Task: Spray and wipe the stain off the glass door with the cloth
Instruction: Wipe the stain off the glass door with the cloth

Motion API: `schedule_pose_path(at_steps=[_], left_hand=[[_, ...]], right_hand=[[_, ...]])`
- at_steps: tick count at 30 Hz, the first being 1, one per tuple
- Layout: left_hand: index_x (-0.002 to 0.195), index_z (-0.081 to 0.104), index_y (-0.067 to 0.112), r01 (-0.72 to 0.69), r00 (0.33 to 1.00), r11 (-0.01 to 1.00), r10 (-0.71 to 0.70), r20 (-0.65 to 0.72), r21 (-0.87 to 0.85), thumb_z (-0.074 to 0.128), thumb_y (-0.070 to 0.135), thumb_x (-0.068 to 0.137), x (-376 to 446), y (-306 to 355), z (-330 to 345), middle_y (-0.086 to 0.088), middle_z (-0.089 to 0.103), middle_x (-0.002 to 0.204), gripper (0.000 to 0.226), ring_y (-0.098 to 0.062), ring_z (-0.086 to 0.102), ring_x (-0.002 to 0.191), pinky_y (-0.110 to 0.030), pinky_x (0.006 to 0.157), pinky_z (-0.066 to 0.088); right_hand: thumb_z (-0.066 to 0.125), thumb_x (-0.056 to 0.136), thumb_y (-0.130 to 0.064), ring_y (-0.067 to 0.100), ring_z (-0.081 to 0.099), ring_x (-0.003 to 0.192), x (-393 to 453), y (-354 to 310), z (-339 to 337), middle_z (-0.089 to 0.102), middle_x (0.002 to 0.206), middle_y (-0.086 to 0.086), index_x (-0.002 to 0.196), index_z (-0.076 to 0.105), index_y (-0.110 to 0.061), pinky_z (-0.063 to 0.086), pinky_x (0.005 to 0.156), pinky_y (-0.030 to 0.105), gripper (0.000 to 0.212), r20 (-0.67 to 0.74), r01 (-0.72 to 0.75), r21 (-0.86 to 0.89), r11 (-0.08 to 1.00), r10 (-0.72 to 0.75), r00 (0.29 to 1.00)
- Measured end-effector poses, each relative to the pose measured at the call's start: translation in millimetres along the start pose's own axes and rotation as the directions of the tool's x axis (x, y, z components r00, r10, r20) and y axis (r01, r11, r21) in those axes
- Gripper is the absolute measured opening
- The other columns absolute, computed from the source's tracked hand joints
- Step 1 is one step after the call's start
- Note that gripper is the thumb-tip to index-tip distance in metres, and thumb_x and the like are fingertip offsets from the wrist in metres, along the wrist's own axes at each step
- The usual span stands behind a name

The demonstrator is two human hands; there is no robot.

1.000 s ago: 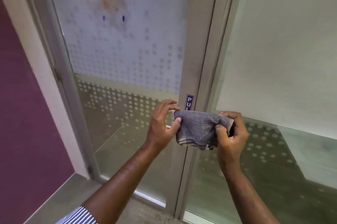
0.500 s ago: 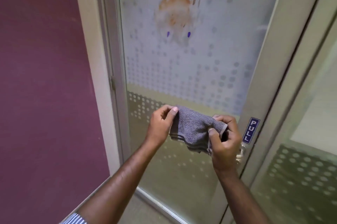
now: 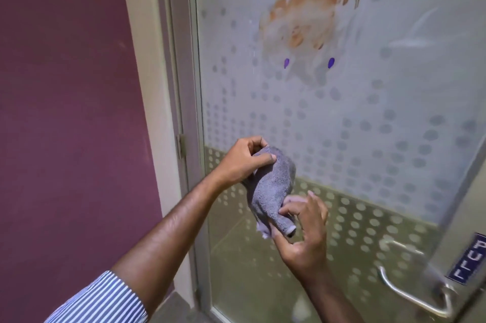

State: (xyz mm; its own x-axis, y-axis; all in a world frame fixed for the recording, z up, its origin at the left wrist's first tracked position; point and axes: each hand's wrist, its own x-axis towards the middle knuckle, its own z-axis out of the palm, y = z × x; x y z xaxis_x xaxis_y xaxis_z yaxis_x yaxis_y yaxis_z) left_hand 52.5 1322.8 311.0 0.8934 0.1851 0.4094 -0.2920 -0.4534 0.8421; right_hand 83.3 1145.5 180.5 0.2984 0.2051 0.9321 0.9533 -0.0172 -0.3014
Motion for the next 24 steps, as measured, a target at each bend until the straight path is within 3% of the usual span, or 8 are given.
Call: schedule_pose_path(at_steps=[4,9,11,13,15,18,21,24], left_hand=[[0.085,0.06,0.01,-0.135,0.988,0.99,0.131,0.084,0.044,0.07,0.012,0.079,49,-4,-37,0.001,0.057,0.073,0.012,-0.001,0.048,0.064,-0.013,0.058,0.04],[0.084,0.062,0.011,-0.259,0.945,0.961,0.233,0.231,0.093,0.074,0.004,0.082,99,-21,-77,0.005,0.075,0.084,0.014,-0.003,0.062,0.078,-0.019,0.074,0.05],[0.089,0.062,0.004,-0.329,0.918,0.932,0.277,0.284,0.153,0.077,0.005,0.085,116,-26,-89,-0.014,0.077,0.099,0.016,-0.013,0.069,0.09,-0.033,0.085,0.054],[0.09,0.063,0.006,-0.397,0.884,0.89,0.306,0.354,0.223,0.079,0.008,0.087,131,-31,-100,-0.014,0.077,0.103,0.017,-0.02,0.074,0.1,-0.041,0.092,0.057],[0.09,0.063,0.01,-0.448,0.852,0.846,0.304,0.427,0.291,0.081,0.011,0.087,141,-36,-110,-0.001,0.079,0.108,0.018,-0.011,0.074,0.109,-0.038,0.097,0.058],[0.09,0.064,0.017,-0.561,0.803,0.712,0.344,0.486,0.422,0.081,0.017,0.086,153,-40,-122,0.017,0.078,0.113,0.018,0.006,0.071,0.103,-0.031,0.09,0.058],[0.102,0.072,0.024,-0.665,0.743,0.549,0.423,0.518,0.506,0.078,0.025,0.086,154,-47,-124,0.019,0.079,0.108,0.017,-0.007,0.074,0.099,-0.036,0.081,0.058],[0.103,0.072,0.028,-0.785,0.603,0.311,0.58,0.547,0.535,0.069,0.029,0.09,147,-65,-116,0.01,0.078,0.104,0.013,-0.02,0.073,0.096,-0.04,0.067,0.058]], right_hand=[[0.066,0.093,-0.048,0.014,0.062,0.118,33,33,31,0.063,0.116,-0.004,0.11,0.06,-0.022,0.033,0.114,0.053,0.032,0.017,0.142,-0.037,0.989,-0.142,0.99],[0.06,0.101,-0.039,0.021,0.066,0.112,94,58,49,0.069,0.11,0.001,0.104,0.066,-0.019,0.041,0.102,0.051,0.021,-0.155,0.128,-0.077,0.989,-0.138,0.978],[0.058,0.104,-0.038,0.018,0.068,0.096,113,63,57,0.071,0.097,-0.007,0.095,0.069,-0.021,0.047,0.09,0.047,0.022,-0.17,0.036,-0.046,0.998,-0.043,0.984],[0.056,0.105,-0.045,0.015,0.069,0.082,121,59,72,0.071,0.086,-0.012,0.087,0.07,-0.025,0.052,0.076,0.038,0.03,-0.136,-0.163,0.074,0.984,0.172,0.976],[0.054,0.102,-0.054,0.012,0.071,0.077,117,54,94,0.073,0.08,-0.008,0.084,0.072,-0.027,0.054,0.07,0.029,0.037,-0.108,-0.39,0.172,0.905,0.411,0.905],[0.053,0.092,-0.059,0.009,0.072,0.089,107,47,133,0.077,0.092,-0.007,0.092,0.075,-0.031,0.054,0.079,0.031,0.036,-0.064,-0.618,0.182,0.765,0.636,0.769],[0.065,0.088,-0.062,0.015,0.07,0.099,110,36,161,0.079,0.102,-0.001,0.103,0.075,-0.023,0.054,0.092,0.043,0.042,-0.035,-0.774,0.386,0.502,0.846,0.532],[0.046,0.077,-0.076,0.011,0.065,0.124,116,20,177,0.077,0.124,-0.009,0.131,0.066,-0.031,0.042,0.113,0.052,0.073,0.086,-0.694,0.687,0.216,0.924,0.372]])
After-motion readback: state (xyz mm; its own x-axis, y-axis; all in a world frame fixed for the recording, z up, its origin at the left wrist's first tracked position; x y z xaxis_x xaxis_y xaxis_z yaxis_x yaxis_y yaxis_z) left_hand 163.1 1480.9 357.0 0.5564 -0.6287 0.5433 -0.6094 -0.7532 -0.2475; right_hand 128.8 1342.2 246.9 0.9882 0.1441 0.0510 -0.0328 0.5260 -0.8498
